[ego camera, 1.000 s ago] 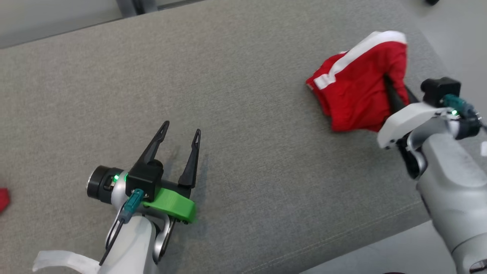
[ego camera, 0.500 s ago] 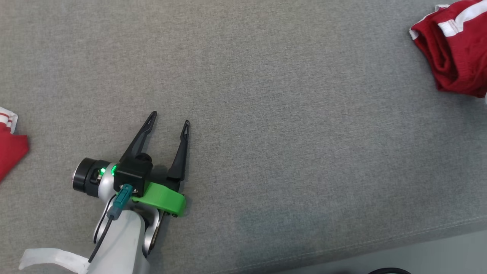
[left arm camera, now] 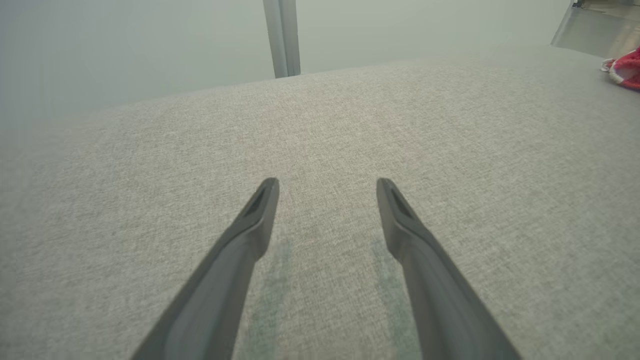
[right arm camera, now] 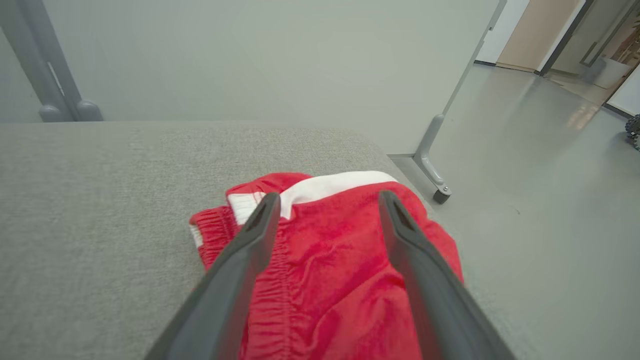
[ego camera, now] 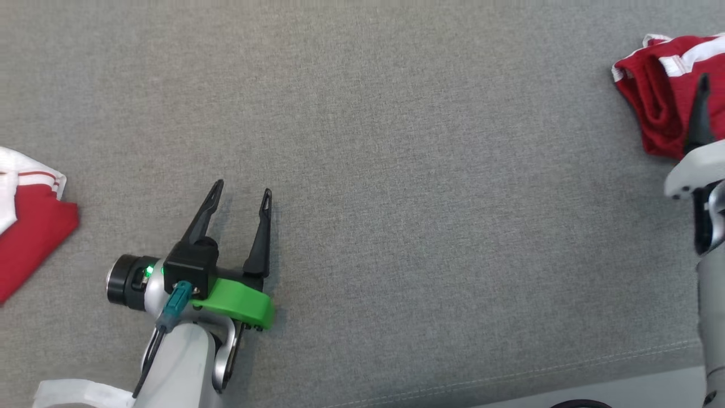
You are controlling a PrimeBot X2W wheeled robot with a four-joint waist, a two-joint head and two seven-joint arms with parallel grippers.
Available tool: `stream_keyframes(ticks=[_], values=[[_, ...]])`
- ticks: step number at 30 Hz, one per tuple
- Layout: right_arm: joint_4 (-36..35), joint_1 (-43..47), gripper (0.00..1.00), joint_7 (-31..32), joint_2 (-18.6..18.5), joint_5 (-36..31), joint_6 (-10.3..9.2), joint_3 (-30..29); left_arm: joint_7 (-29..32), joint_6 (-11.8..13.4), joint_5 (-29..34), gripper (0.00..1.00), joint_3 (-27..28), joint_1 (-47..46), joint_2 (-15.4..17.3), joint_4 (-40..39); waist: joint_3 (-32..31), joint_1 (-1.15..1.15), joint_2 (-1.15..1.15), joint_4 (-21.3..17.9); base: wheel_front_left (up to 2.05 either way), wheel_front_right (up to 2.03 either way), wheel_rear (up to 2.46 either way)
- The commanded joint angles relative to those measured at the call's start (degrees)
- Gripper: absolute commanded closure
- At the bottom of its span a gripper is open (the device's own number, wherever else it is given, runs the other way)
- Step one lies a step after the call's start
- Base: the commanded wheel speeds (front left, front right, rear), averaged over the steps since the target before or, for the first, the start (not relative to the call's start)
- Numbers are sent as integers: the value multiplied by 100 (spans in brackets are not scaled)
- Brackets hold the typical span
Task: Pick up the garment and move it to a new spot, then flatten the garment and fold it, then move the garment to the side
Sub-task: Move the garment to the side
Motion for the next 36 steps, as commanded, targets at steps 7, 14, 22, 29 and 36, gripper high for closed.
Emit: stream_keyframes(ticks=[7, 14, 22, 29, 36], values=[[-719, 1013, 0, 0, 498, 519, -9, 761, 7, 178, -111, 0, 269, 352, -45, 228, -829, 0, 0, 192, 0, 0, 0], [-1126, 1740, 0, 0, 855, 1037, -9, 1169, 7, 300, -240, 0, 543, 648, -69, 425, -1322, 0, 0, 435, 0, 0, 0], [-1270, 2318, 0, 0, 1026, 1119, -9, 1621, 7, 304, -231, 0, 690, 938, -81, 604, -1757, 0, 0, 618, 0, 0, 0], [-1362, 2825, 0, 0, 1084, 1140, -9, 1674, 7, 352, -367, 0, 684, 1217, -83, 727, -2223, 0, 0, 772, 0, 0, 0], [-1472, 3133, 0, 0, 1098, 1207, -9, 1786, 7, 405, -382, 0, 862, 1468, -83, 805, -2489, 0, 0, 806, 0, 0, 0]])
